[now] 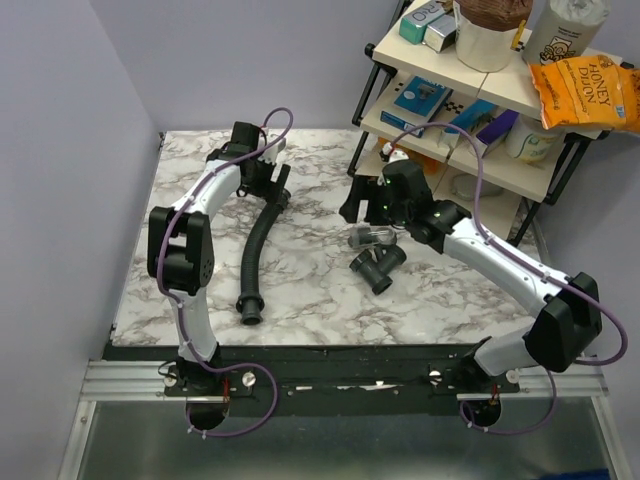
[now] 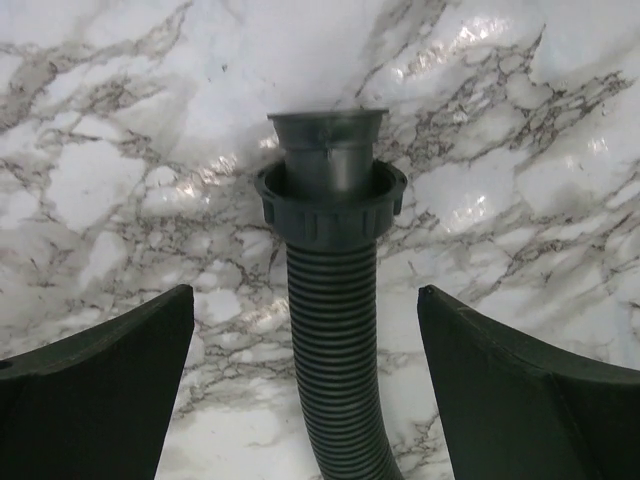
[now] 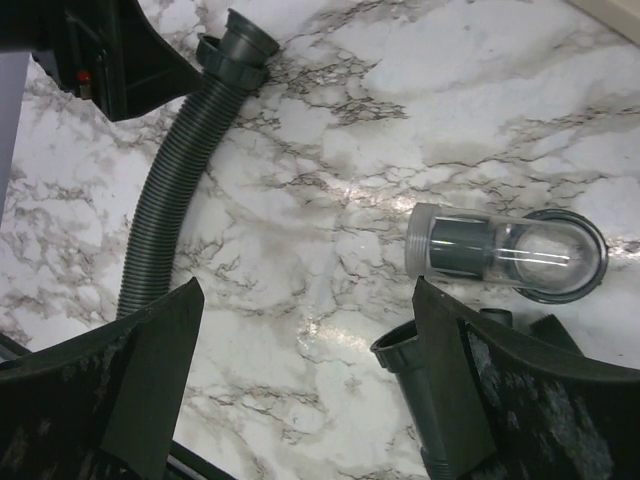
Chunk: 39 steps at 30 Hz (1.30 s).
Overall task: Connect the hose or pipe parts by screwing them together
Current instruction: Pick up the pipeline from the center of the board.
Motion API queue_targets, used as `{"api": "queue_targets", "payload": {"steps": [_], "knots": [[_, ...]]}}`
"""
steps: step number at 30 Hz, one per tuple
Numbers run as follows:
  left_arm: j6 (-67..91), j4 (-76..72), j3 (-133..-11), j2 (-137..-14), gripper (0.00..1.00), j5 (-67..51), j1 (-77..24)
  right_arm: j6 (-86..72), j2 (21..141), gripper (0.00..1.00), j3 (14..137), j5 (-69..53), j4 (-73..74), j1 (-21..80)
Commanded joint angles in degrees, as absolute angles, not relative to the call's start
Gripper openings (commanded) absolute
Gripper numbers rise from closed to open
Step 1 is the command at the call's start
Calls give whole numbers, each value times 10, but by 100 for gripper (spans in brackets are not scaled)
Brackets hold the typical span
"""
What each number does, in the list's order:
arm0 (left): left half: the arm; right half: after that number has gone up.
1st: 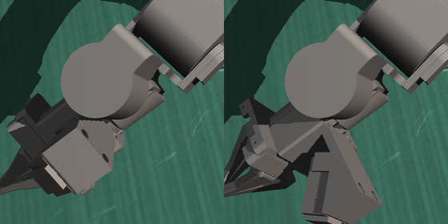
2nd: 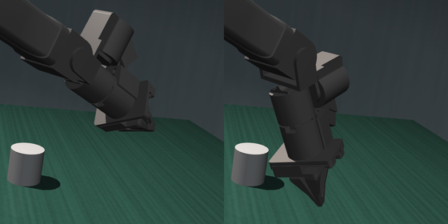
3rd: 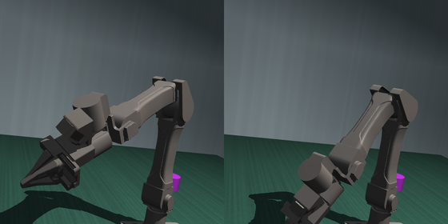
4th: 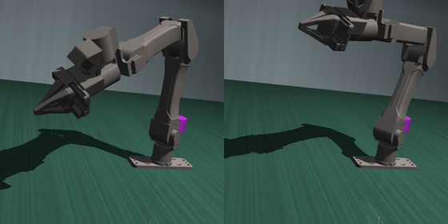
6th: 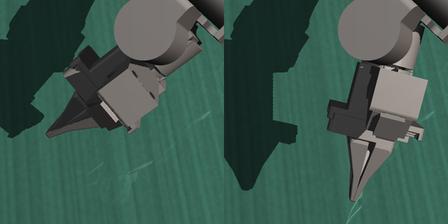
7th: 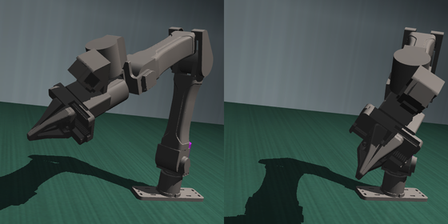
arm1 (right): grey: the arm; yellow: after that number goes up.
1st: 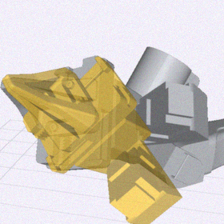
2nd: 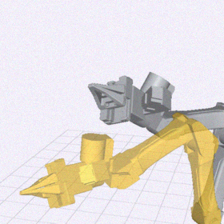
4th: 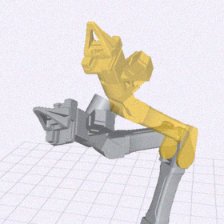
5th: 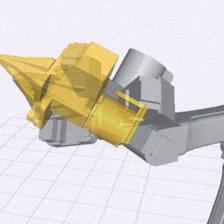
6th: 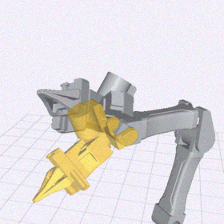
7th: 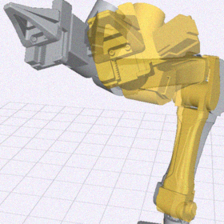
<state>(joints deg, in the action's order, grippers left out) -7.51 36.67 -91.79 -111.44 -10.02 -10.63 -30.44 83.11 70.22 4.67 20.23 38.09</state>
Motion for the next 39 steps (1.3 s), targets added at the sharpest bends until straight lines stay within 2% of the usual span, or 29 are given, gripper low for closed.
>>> {"api": "queue_targets", "payload": {"steps": [1,8,14,29,39], "knots": [[-90,337,-950,-1152,99,-70,-103,-299,793,94,671,32,170,359],[-66,260,-896,-1140,99,-44,-117,-298,790,94,660,24,144,343],[-53,205,-829,-1114,95,-54,-136,-298,815,94,676,10,138,332],[-51,184,-892,-1177,96,-48,-141,-303,833,93,673,-14,127,330],[-47,197,-914,-1206,94,-63,-144,-300,836,92,678,-8,127,330]]}}
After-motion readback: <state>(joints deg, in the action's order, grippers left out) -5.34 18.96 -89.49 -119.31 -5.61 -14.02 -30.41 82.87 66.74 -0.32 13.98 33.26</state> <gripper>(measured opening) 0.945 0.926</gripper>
